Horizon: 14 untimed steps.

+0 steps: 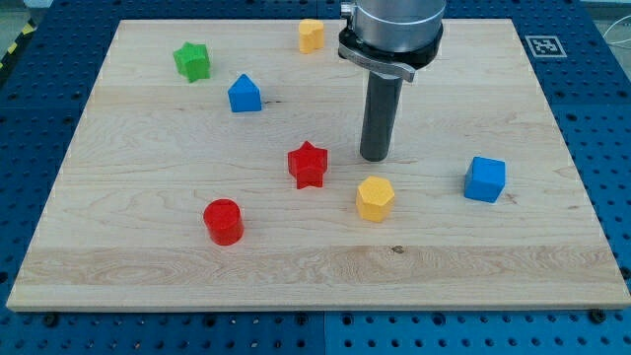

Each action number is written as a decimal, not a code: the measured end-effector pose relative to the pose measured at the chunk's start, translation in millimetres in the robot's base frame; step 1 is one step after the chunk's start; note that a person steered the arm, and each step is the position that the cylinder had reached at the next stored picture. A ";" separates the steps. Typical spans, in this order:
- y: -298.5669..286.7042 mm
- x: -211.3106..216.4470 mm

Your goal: Move red star closer to red circle

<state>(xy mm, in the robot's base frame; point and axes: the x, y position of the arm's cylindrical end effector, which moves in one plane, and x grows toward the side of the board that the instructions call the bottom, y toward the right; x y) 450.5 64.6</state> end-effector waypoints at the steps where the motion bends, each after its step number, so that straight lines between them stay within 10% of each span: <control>1: -21.8 1.2; 14: -95.4 -7.4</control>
<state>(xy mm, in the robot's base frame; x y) 443.1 -30.8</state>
